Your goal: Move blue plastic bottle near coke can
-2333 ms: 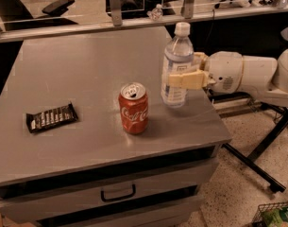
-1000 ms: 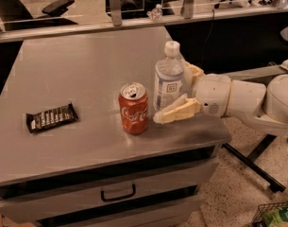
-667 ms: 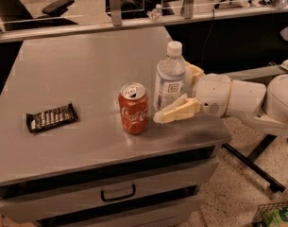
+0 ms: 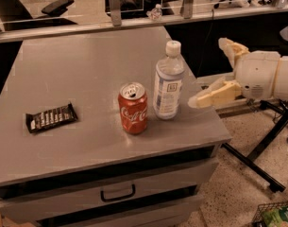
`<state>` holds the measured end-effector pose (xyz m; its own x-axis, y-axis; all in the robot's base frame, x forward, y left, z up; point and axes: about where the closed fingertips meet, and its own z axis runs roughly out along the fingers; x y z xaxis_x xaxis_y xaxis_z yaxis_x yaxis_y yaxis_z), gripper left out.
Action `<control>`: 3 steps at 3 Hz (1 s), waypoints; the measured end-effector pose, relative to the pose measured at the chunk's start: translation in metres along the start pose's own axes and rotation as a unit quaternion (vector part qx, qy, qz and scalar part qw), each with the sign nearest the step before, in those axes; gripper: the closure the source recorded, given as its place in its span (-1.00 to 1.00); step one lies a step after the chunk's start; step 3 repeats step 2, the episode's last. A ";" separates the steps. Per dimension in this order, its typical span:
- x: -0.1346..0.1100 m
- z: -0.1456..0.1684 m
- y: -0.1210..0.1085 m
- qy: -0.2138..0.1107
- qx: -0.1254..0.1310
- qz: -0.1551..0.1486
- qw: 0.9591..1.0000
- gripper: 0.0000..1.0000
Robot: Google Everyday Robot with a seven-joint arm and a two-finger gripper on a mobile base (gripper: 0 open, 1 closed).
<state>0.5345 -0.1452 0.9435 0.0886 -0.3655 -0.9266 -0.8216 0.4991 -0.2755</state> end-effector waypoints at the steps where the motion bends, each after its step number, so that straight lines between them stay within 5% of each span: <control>1: 0.012 -0.041 -0.026 0.074 0.057 -0.013 0.996 -1.00; 3: 0.018 -0.051 -0.031 0.090 0.068 -0.013 0.994 -1.00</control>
Offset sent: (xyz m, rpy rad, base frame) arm -0.0006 -0.0497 0.0064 -0.1257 0.0116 -0.1395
